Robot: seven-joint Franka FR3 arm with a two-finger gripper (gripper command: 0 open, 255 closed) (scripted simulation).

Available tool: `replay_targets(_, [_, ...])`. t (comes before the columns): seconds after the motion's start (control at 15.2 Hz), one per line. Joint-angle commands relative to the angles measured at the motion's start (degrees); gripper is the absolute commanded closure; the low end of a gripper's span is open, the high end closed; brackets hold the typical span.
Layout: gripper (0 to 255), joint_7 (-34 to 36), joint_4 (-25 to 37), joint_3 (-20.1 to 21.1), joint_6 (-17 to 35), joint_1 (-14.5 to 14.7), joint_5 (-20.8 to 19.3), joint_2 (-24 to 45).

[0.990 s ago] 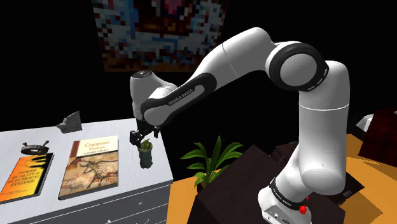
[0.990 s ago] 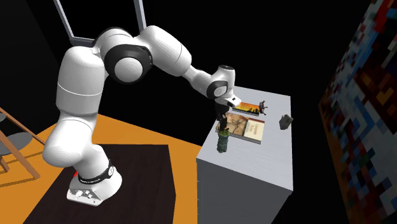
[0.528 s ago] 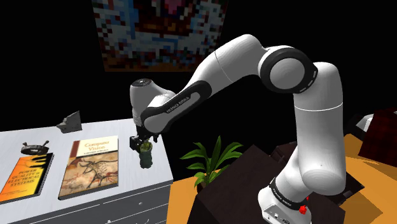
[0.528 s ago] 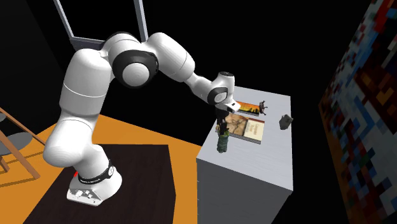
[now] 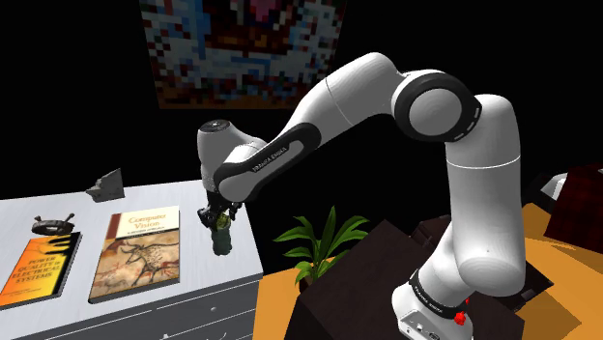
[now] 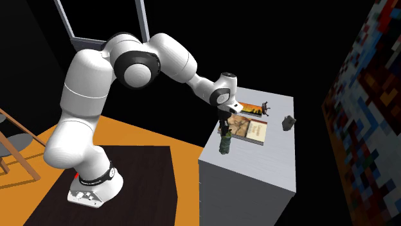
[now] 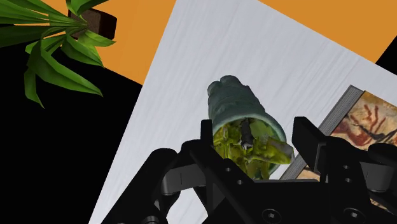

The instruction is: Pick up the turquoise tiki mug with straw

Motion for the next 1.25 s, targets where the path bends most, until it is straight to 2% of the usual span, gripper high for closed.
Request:
replay_targets(0.0, [255, -0.01, -0.07, 0.02, 0.04, 0.03, 0.01, 0.13])
replay_targets(1.19, [255, -1.97, 1.21, 1.77, -8.61, -1.23, 2.90, -7.48])
